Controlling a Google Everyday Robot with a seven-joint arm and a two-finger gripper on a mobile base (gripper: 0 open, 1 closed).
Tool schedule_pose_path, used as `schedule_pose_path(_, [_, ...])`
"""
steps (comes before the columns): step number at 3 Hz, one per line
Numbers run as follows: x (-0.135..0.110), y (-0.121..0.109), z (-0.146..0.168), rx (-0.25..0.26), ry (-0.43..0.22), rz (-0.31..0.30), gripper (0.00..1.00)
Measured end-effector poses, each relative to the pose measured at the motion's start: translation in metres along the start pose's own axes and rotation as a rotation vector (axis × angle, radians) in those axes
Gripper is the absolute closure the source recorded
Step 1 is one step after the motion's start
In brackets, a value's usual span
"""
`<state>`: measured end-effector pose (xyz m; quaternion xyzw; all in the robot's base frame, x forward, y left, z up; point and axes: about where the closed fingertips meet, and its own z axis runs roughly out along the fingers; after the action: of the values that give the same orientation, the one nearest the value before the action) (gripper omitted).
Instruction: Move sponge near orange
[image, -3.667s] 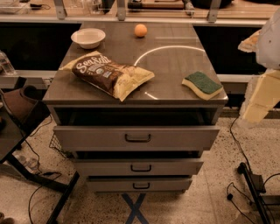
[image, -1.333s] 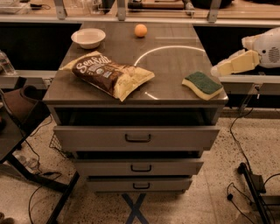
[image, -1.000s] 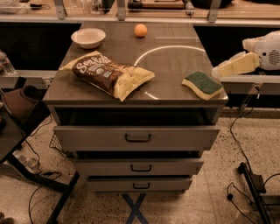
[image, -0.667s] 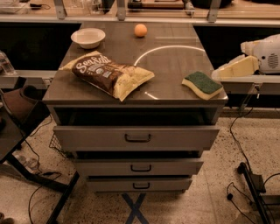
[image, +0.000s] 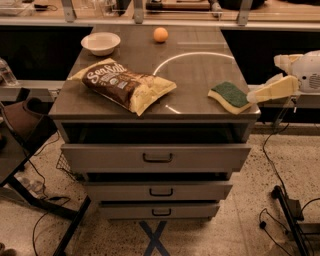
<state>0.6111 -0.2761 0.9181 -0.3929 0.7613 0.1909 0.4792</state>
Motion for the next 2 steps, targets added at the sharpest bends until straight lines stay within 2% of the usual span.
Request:
schedule_pose_path(1, [0.014,0.004,0.006,-0.01,-0.014,-0.039,0.0])
schedule_pose_path(2, [0.029,0.006,0.019,0.0,0.008,-0.067,0.0])
